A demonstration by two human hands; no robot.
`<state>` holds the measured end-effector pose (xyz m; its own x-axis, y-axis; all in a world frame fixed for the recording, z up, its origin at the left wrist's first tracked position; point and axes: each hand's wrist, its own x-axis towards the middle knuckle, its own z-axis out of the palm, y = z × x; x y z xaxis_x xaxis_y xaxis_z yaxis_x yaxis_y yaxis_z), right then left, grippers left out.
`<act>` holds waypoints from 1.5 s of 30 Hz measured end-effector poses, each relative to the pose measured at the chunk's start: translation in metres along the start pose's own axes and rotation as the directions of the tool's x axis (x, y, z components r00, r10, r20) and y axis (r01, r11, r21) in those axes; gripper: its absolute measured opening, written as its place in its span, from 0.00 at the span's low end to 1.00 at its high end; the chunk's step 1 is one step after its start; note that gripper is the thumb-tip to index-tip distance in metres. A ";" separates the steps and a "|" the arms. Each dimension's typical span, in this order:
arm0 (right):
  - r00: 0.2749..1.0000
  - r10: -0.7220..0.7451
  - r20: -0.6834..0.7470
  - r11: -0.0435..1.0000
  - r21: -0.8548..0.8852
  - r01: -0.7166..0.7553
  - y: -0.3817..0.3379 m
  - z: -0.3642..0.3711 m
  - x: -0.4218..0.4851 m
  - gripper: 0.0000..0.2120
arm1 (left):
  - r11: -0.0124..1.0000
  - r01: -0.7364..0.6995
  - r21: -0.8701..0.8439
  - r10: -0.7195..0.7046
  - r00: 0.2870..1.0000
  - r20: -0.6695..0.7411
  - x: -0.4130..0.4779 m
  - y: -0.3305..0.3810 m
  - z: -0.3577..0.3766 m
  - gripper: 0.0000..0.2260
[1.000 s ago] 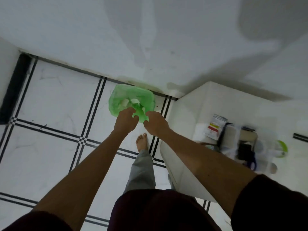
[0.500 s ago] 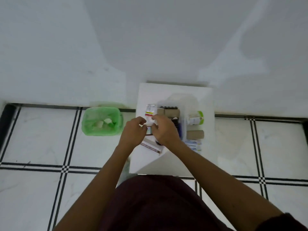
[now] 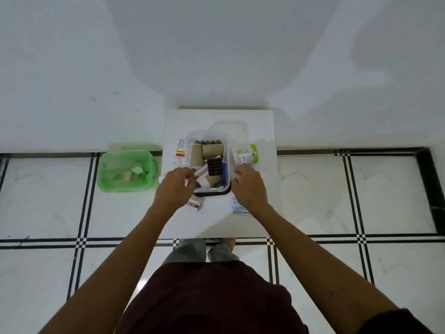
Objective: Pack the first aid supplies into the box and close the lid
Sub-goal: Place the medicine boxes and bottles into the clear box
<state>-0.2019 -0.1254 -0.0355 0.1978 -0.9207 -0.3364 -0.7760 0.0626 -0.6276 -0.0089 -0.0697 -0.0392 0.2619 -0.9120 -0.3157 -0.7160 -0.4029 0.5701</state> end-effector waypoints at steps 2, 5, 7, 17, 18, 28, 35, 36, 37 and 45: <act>0.994 0.108 -0.032 0.994 -0.009 -0.108 0.013 0.006 0.000 0.06 | 0.999 -0.009 0.052 0.005 0.998 0.068 0.001 -0.008 -0.001 0.10; 0.943 0.331 -0.024 0.943 0.049 -0.329 0.037 0.022 0.001 0.03 | 0.972 -0.169 0.161 0.145 0.978 0.151 -0.004 -0.015 0.005 0.14; 0.923 0.386 -0.012 0.922 0.034 -0.385 0.049 0.032 0.002 0.06 | 0.922 -0.325 0.210 0.322 0.946 0.047 -0.009 -0.016 0.007 0.13; 0.964 0.064 0.259 0.807 -0.581 0.103 0.077 0.061 -0.006 0.34 | 0.886 -0.364 0.288 0.326 0.929 0.173 -0.032 -0.073 0.034 0.15; 0.964 0.063 0.258 0.784 -0.610 0.112 0.079 0.063 -0.007 0.36 | 0.864 -0.382 0.327 0.326 0.921 0.213 -0.032 -0.077 0.035 0.17; 0.969 -0.015 0.245 0.763 -0.624 0.170 0.087 0.068 -0.008 0.13 | 0.685 -0.455 0.569 0.303 0.888 0.345 -0.018 -0.079 0.047 0.17; 0.986 0.011 0.169 0.850 -0.521 0.080 0.079 0.059 -0.011 0.04 | 0.682 -0.442 0.583 0.336 0.897 0.287 -0.025 -0.080 0.046 0.10; 0.986 0.030 0.166 0.878 -0.476 0.053 0.075 0.056 -0.011 0.03 | 0.693 -0.441 0.571 0.347 0.898 0.271 -0.027 -0.081 0.044 0.11; 0.985 0.062 0.163 0.910 -0.415 0.012 0.071 0.052 -0.010 0.03 | 0.705 -0.440 0.557 0.360 0.898 0.253 -0.030 -0.081 0.041 0.11; 0.984 0.135 0.119 0.991 0.010 -0.137 0.016 -0.016 0.002 0.04 | 0.801 -0.443 0.402 0.469 0.882 0.038 -0.052 -0.074 0.012 0.14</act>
<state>-0.2237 -0.1330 -0.0349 0.1612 -0.8516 -0.4989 -0.7898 0.1918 -0.5826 0.0224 0.0086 -0.0743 -0.1293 -0.9908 -0.0394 -0.9499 0.1123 0.2916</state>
